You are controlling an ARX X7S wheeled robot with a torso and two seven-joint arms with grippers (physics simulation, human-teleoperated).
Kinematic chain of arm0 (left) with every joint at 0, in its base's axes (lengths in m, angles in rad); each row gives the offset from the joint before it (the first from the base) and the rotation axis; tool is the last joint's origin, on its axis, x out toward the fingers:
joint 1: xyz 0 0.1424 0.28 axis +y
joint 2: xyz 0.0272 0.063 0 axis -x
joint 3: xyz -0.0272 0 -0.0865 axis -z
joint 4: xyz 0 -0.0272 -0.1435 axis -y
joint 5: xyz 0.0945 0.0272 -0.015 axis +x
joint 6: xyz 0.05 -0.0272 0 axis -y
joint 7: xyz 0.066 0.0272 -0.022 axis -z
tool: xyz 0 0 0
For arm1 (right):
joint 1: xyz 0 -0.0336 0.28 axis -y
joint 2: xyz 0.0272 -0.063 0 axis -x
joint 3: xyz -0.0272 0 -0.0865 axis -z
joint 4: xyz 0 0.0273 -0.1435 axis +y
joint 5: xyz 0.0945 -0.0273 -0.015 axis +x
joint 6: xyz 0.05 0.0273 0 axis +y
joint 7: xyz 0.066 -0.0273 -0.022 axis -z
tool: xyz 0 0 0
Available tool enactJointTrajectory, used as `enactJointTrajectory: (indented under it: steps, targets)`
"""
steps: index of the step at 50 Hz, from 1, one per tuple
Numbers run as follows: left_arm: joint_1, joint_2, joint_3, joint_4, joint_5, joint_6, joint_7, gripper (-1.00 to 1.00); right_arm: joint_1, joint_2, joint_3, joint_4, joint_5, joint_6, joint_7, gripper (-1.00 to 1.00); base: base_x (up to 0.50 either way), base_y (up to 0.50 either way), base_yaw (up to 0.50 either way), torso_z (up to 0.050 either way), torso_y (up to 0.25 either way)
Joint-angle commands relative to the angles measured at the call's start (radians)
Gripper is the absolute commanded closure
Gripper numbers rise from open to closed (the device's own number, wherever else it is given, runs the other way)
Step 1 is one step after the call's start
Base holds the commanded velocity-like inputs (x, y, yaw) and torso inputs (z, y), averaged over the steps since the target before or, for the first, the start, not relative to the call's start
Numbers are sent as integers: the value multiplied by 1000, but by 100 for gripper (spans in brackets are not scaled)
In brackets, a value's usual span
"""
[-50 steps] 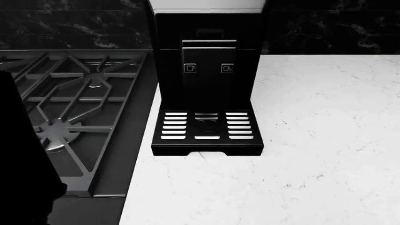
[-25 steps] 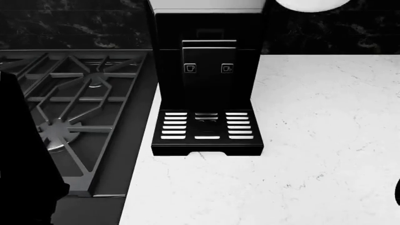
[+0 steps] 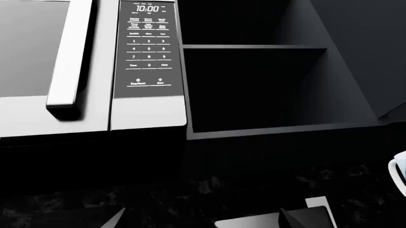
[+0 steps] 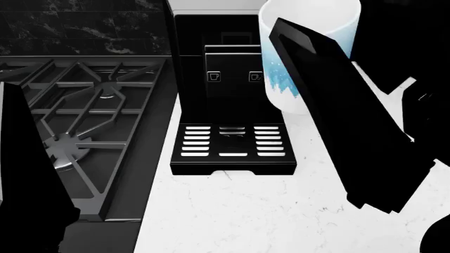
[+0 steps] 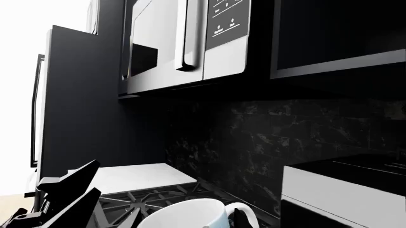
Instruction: Pick the mug from the cabinet, place it under the coffee machine dispenser, and press the start button.
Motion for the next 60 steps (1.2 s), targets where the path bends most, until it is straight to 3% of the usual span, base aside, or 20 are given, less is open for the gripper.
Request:
enactJointTrajectory:
  steps: [1,11,30,60]
  targets:
    - [0,12,14,0,-1,25,-12,-100,-77,-28,33,-45,-21,17,-22,100,0,0,0,0,0]
    - [-1,22,24,0,13,19,-27,-100,-118,-42,52,-67,-54,62,-54,100,0,0,0,0,0]
    - [-1,45,35,0,23,21,-51,-100,-254,-167,125,-105,-225,231,-193,100,0,0,0,0,0]
    - [-1,54,47,0,34,25,-64,-100,-399,-210,158,-172,-399,227,-354,100,0,0,0,0,0]
